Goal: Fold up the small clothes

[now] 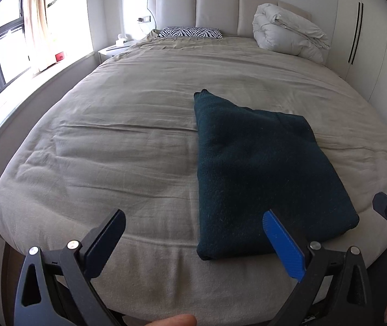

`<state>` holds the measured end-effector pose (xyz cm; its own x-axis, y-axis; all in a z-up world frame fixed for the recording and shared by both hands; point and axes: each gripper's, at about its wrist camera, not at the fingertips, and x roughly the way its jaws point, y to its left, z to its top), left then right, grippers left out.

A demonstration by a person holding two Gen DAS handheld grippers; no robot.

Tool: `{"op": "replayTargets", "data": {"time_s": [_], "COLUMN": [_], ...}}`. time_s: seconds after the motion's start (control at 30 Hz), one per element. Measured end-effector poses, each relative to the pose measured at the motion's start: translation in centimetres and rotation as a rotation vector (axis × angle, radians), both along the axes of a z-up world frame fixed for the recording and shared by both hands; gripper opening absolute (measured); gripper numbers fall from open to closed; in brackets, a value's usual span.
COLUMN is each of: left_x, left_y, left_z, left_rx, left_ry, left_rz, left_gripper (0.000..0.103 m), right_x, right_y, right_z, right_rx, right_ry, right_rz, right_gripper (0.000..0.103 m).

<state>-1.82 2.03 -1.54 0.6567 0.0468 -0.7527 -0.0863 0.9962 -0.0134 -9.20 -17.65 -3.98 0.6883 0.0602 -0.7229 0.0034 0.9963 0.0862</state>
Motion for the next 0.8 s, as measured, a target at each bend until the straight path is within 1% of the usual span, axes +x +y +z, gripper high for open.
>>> {"op": "replayTargets", "data": {"time_s": [0.2,0.4,0.8], "left_x": [0.3,0.4,0.3], "left_y": [0.4,0.6,0.5], "left_z": [-0.3,-0.4,-0.4], "left_rx": [-0.014,-0.016,-0.016], "left_ry": [0.012,0.014,0.015], "left_rz": [0.0,0.005,0.005], "left_gripper": [0.103,0.103,0.103], "right_x": [0.4,0.2,0.2], "right_y": [0.3,1.3,1.8], "right_z": [-1.0,-1.2,-1.5], "right_rx": [-0.002,-0.016,-0.011], "right_ry": [0.05,0.056,0.072], "right_rz": [-0.001,0.014,0.013], "right_gripper": [0.103,0.103,0.103]}}
